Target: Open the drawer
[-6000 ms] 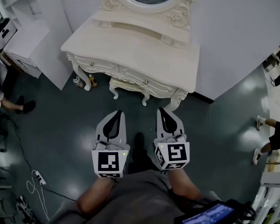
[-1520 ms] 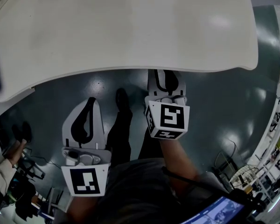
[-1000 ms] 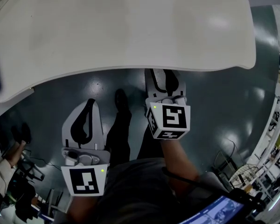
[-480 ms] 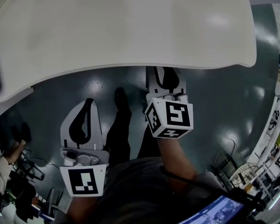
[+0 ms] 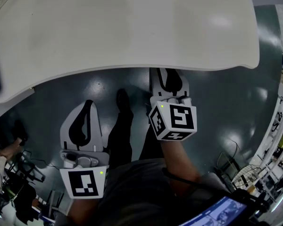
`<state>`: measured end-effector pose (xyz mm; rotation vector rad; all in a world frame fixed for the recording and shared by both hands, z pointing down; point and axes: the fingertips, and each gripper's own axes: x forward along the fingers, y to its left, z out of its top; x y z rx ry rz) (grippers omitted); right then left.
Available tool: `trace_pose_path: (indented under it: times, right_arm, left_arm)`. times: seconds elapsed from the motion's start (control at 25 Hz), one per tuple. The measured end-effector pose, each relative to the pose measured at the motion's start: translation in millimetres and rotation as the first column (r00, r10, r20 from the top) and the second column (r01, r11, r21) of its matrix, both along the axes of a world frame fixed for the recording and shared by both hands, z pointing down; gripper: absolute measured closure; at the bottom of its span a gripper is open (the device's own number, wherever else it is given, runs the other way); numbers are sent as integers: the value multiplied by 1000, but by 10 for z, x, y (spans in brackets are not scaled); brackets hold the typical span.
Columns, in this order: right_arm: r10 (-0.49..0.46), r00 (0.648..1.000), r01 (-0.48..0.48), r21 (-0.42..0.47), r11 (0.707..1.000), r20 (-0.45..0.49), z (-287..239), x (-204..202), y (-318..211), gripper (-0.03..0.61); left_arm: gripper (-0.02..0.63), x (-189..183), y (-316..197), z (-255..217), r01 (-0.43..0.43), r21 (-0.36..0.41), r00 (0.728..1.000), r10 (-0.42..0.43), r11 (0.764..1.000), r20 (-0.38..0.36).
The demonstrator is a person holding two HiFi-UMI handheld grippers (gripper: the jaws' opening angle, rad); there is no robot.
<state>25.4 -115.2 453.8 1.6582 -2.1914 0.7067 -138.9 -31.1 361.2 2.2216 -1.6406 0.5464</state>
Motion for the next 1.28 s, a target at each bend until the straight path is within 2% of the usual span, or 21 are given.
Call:
trace_pose_path:
  times: [0.36, 0.72, 1.28]
  right_arm:
    - [-9, 1000, 9, -28, 1000, -6, 290, -86, 78, 433]
    - [8, 1000, -7, -31, 999, 5, 297, -94, 288, 433]
    - [21, 1000, -21, -25, 999, -6, 321, -68, 544, 433]
  left_arm:
    - [598, -83, -143, 222, -11, 6, 1000, 11, 1000, -14]
    - [598, -86, -12, 130, -39, 36, 999, 40, 999, -27]
    - [598, 83, 66, 3, -129, 77, 991, 132, 989, -37]
